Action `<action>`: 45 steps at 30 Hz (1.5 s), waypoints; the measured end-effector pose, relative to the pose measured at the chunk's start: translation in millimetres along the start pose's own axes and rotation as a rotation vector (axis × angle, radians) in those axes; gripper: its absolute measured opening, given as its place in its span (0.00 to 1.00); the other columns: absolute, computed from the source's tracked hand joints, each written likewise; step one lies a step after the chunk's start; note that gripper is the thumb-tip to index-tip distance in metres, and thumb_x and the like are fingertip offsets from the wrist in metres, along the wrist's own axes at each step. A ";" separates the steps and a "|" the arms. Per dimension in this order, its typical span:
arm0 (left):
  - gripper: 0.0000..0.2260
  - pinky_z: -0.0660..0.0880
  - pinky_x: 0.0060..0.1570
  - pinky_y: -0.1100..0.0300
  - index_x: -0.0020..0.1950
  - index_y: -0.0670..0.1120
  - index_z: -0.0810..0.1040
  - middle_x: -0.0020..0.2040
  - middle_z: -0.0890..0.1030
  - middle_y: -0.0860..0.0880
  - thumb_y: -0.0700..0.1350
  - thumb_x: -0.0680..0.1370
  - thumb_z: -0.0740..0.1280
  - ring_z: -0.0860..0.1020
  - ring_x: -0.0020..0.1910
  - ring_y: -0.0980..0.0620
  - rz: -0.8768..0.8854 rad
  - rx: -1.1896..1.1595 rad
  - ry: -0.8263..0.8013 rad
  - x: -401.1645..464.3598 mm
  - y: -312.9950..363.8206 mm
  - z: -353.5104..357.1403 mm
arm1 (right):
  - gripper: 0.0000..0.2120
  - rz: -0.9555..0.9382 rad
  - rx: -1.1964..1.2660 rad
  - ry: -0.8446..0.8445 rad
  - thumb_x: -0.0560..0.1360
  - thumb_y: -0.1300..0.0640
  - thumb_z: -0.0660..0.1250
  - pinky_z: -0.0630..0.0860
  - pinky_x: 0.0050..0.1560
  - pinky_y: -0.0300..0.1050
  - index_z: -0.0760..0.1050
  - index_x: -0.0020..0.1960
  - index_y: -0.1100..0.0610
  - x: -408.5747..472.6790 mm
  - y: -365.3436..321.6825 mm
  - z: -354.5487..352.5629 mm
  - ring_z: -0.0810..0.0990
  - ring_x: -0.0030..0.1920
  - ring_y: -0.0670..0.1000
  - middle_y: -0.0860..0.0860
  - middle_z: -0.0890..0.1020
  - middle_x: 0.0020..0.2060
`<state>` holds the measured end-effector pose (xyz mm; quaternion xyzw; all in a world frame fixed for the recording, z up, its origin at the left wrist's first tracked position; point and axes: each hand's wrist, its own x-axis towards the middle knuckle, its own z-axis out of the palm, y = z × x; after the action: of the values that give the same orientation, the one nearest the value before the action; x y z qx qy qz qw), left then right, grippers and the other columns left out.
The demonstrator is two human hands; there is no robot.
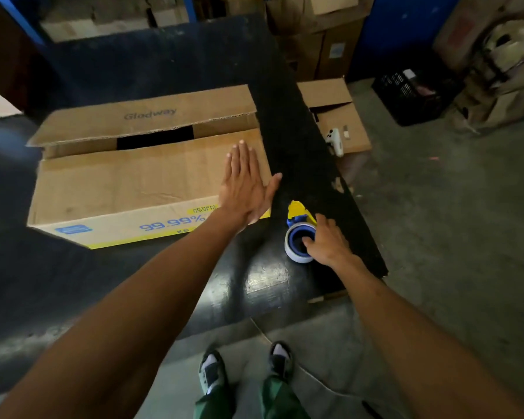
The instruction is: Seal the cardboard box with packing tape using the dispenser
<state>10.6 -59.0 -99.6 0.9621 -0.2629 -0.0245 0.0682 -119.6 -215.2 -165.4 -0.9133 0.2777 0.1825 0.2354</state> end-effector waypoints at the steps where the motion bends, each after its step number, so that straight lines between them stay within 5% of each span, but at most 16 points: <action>1: 0.40 0.40 0.77 0.45 0.80 0.36 0.45 0.80 0.44 0.36 0.67 0.80 0.42 0.41 0.80 0.41 0.002 0.012 -0.017 1.0 -0.4 -0.1 | 0.28 0.004 -0.007 0.002 0.76 0.51 0.68 0.71 0.59 0.55 0.61 0.72 0.56 2.1 0.1 0.2 0.72 0.64 0.63 0.60 0.68 0.65; 7: 0.42 0.42 0.71 0.28 0.79 0.37 0.45 0.80 0.43 0.37 0.69 0.79 0.43 0.41 0.79 0.39 -0.034 0.094 -0.069 2.1 3.8 4.2 | 0.16 -0.039 0.090 0.025 0.76 0.54 0.66 0.73 0.56 0.51 0.72 0.63 0.55 13.7 3.3 -5.1 0.76 0.58 0.62 0.59 0.76 0.57; 11: 0.40 0.42 0.70 0.26 0.79 0.37 0.44 0.81 0.43 0.38 0.67 0.80 0.43 0.41 0.79 0.40 -0.086 0.070 -0.093 -0.5 12.3 2.0 | 0.11 0.011 0.477 0.063 0.75 0.56 0.66 0.74 0.54 0.46 0.78 0.56 0.47 12.4 6.6 -17.4 0.80 0.54 0.56 0.53 0.82 0.51; 15: 0.39 0.41 0.69 0.26 0.79 0.37 0.42 0.80 0.41 0.39 0.65 0.81 0.43 0.38 0.79 0.40 -0.115 0.071 -0.119 -5.4 16.7 -1.7 | 0.11 0.136 1.043 0.046 0.73 0.61 0.64 0.79 0.52 0.57 0.78 0.48 0.47 8.4 -5.6 -44.7 0.80 0.51 0.56 0.52 0.82 0.47; 20: 0.42 0.38 0.70 0.28 0.79 0.38 0.37 0.79 0.34 0.39 0.68 0.79 0.47 0.33 0.78 0.41 -0.122 0.009 -0.274 5.9 15.5 -17.5 | 0.19 0.059 1.345 -0.129 0.67 0.59 0.65 0.79 0.47 0.56 0.79 0.57 0.50 9.9 -17.4 -80.1 0.80 0.54 0.60 0.58 0.81 0.56; 23: 0.37 0.35 0.72 0.32 0.80 0.42 0.43 0.80 0.37 0.42 0.65 0.81 0.49 0.35 0.79 0.44 -0.105 -0.231 -0.353 7.9 4.0 -41.6 | 0.18 -0.055 1.406 -0.206 0.69 0.58 0.63 0.76 0.48 0.51 0.81 0.57 0.52 -0.2 -28.7 -100.8 0.81 0.50 0.56 0.58 0.82 0.52; 26: 0.27 0.52 0.75 0.42 0.78 0.44 0.63 0.78 0.62 0.42 0.58 0.84 0.50 0.57 0.78 0.43 -0.191 -0.666 -0.229 3.1 -8.2 -78.3 | 0.16 -0.208 1.265 -0.129 0.70 0.57 0.64 0.75 0.51 0.47 0.83 0.56 0.49 -15.4 -46.6 -124.2 0.80 0.49 0.52 0.53 0.84 0.48; 28: 0.29 0.68 0.65 0.51 0.69 0.42 0.75 0.69 0.76 0.42 0.62 0.83 0.50 0.74 0.66 0.44 -0.420 -1.100 -0.164 0.6 -15.9 -101.4 | 0.19 -0.320 1.081 -0.018 0.69 0.55 0.65 0.75 0.50 0.43 0.82 0.57 0.43 -27.9 -62.9 -140.8 0.80 0.47 0.48 0.48 0.84 0.45; 30: 0.30 0.75 0.52 0.51 0.58 0.38 0.78 0.60 0.81 0.36 0.62 0.83 0.50 0.80 0.51 0.41 -0.577 -1.433 -0.232 -3.1 -25.5 -125.7 | 0.21 -0.455 0.971 0.038 0.70 0.56 0.67 0.74 0.47 0.37 0.80 0.61 0.41 -40.4 -82.6 -153.5 0.80 0.46 0.44 0.43 0.85 0.46; 32: 0.31 0.77 0.52 0.47 0.56 0.34 0.76 0.57 0.80 0.30 0.61 0.83 0.50 0.81 0.50 0.35 -0.649 -1.655 -0.326 -11.0 -39.3 -151.2 | 0.22 -0.590 0.895 0.115 0.73 0.59 0.68 0.74 0.43 0.33 0.79 0.63 0.41 -51.1 -102.7 -163.2 0.80 0.44 0.41 0.43 0.84 0.45; 38: 0.35 0.72 0.65 0.41 0.65 0.30 0.73 0.61 0.79 0.30 0.63 0.82 0.53 0.77 0.63 0.34 -0.540 -1.921 -0.324 -30.0 -89.0 -218.6 | 0.27 -1.011 0.407 0.534 0.69 0.50 0.66 0.69 0.40 0.33 0.75 0.68 0.43 -54.1 -163.5 -166.0 0.74 0.38 0.47 0.47 0.72 0.41; 41: 0.33 0.75 0.62 0.44 0.63 0.33 0.76 0.58 0.82 0.34 0.63 0.80 0.58 0.80 0.60 0.37 -0.534 -1.826 -0.264 -33.1 -115.0 -235.9 | 0.29 -1.078 0.230 0.580 0.68 0.47 0.65 0.65 0.40 0.28 0.71 0.70 0.39 -52.0 -198.4 -163.4 0.69 0.39 0.42 0.44 0.68 0.44; 45: 0.20 0.81 0.51 0.48 0.60 0.38 0.78 0.50 0.85 0.39 0.53 0.78 0.69 0.85 0.47 0.43 -0.580 -1.834 -0.170 -36.3 -162.0 -247.2 | 0.30 -1.155 0.225 0.549 0.69 0.47 0.66 0.74 0.38 0.42 0.69 0.71 0.38 -41.4 -249.1 -159.5 0.72 0.38 0.47 0.46 0.68 0.44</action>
<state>81.4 126.9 122.1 0.5572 0.1020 -0.3057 0.7653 28.2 -99.4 66.8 -0.8989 -0.1906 -0.2435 0.3104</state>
